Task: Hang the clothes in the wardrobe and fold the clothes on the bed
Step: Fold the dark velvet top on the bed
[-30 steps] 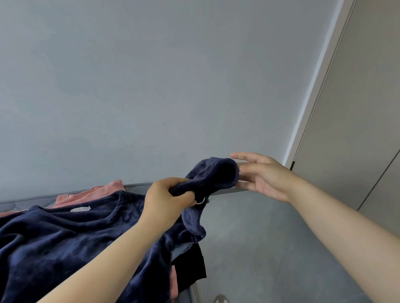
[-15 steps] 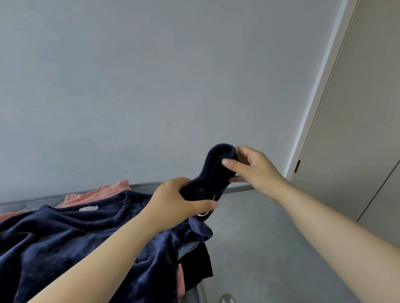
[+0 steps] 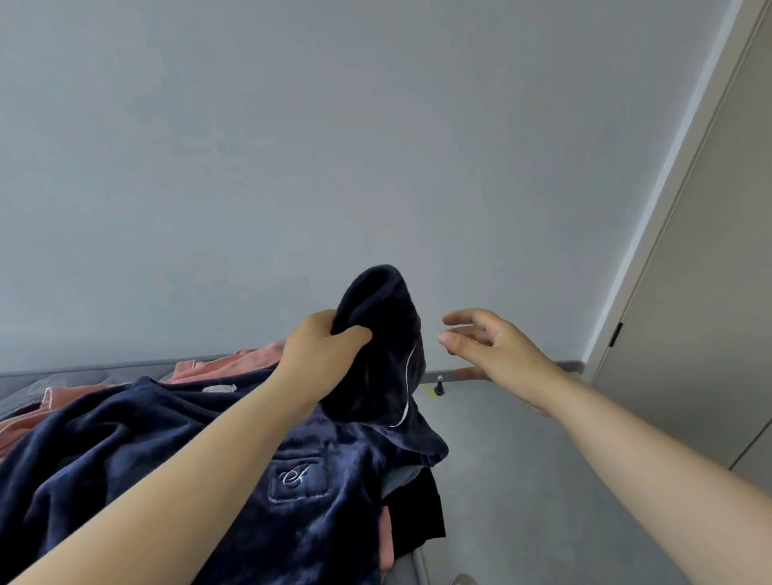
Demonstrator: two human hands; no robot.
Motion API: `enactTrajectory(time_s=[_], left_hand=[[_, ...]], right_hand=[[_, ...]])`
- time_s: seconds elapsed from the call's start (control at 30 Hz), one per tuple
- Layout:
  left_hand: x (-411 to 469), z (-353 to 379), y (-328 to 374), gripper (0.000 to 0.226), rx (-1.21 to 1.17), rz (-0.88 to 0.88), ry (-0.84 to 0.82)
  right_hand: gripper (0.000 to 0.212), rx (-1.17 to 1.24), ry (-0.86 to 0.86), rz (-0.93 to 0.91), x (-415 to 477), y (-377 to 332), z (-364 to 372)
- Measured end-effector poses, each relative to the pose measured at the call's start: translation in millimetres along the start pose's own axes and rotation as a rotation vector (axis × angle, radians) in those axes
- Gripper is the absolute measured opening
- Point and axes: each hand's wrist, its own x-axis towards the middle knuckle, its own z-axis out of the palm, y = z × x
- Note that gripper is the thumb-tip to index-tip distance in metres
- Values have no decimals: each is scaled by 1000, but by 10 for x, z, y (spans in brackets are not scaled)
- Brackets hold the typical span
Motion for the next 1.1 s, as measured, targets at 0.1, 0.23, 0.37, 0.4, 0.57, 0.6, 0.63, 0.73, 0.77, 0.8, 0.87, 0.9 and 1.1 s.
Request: enactTrajectory(time_s=[0.1, 0.23, 0.37, 0.4, 0.57, 0.6, 0.63, 0.73, 0.77, 0.8, 0.87, 0.9, 1.1], left_hand=[[-8, -162, -79, 15, -50, -1, 24], [55, -571, -156, 18, -169, 49, 120], [215, -1218, -552, 16, -178, -35, 316], [239, -1348, -747, 15, -105, -92, 343], [116, -1691, -1881, 9, 251, -326, 358], [97, -1720, -2054, 9, 276, -364, 359], [84, -1748, -2198, 9, 282, -394, 366], [104, -1781, -2453, 15, 225, -436, 378], [135, -1784, -2480, 16, 231, -410, 374], [175, -1789, -2481, 14, 241, -363, 378], [285, -1819, -2405, 17, 188, -239, 427], [344, -1844, -2341, 20, 118, -176, 454], [559, -1916, -2494, 25, 403, -320, 389]], right_hand=[[36, 24, -52, 21, 45, 9, 249], [37, -23, -116, 19, 140, 1, 632], [43, -97, -166, 47, 250, 112, 1033], [44, -109, -180, 62, 270, 155, 1133], [52, -222, -312, 157, 308, 474, 1677], [56, -281, -341, 167, 304, 546, 1777], [60, -343, -371, 165, 301, 616, 1870], [66, -496, -437, 161, 298, 778, 2088], [65, -592, -444, 155, 303, 816, 2137], [63, -726, -441, 138, 314, 841, 2174], [55, -965, -415, 107, 343, 866, 2225], [51, -1026, -395, 101, 361, 874, 2243], [33, -985, -309, 73, 457, 966, 2278]])
